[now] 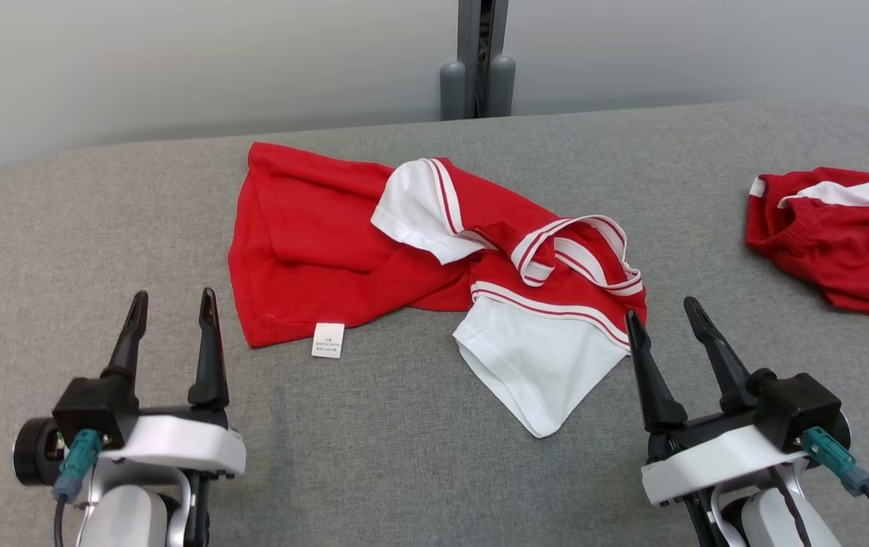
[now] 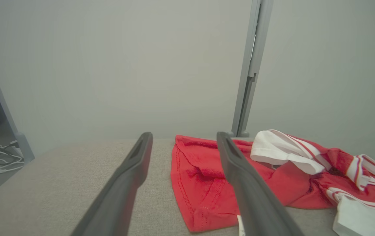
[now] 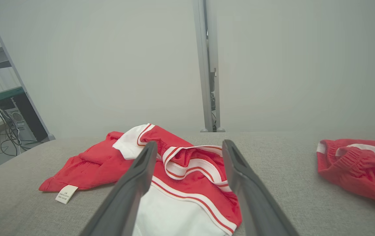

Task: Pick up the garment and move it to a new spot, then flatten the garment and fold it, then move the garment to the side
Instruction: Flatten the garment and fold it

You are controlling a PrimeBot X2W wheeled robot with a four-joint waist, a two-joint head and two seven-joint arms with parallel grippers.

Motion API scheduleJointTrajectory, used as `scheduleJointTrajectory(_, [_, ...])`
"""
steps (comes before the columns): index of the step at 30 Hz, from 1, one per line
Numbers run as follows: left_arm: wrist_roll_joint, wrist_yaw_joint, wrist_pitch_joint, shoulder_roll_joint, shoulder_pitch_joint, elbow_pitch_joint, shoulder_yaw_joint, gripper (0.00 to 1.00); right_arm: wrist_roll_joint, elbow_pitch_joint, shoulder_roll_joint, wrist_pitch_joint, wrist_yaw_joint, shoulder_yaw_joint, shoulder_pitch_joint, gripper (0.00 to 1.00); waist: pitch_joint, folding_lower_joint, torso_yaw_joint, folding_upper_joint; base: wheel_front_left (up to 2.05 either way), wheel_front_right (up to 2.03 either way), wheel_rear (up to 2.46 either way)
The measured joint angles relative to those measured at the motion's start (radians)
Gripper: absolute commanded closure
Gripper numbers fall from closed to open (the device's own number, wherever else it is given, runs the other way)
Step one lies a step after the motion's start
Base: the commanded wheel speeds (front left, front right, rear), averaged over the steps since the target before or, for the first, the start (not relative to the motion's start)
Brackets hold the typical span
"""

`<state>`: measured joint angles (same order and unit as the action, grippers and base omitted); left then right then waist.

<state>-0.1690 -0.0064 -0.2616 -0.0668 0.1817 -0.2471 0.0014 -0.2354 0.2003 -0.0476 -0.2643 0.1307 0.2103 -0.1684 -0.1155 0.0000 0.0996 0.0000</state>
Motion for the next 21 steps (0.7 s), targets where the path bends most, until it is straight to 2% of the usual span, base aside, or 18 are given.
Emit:
scheduleJointTrajectory(6, [0.014, 0.004, 0.000, 0.015, -0.053, 0.012, 0.003, 0.00, 0.000, 0.004, 0.000, 0.000, 0.000, 0.010, 0.017, 0.00, 0.026, 0.0000, 0.013, 0.0000, 0.00, 0.00, 0.00])
scheduleJointTrajectory(17, [0.016, -0.003, 0.000, 0.017, -0.050, -0.004, 0.000, 0.00, -0.003, 0.000, 0.000, 0.000, 0.000, 0.010, 0.021, 0.00, 0.021, -0.0001, 0.032, 0.0000, 0.00, 0.00, 0.00])
scheduleJointTrajectory(21, [0.025, -0.021, 0.000, 0.017, -0.032, -0.053, -0.007, 0.00, -0.007, -0.008, 0.000, 0.000, 0.000, 0.010, 0.019, 0.00, -0.002, 0.0000, 0.038, 0.0000, 0.00, 0.00, 0.00])
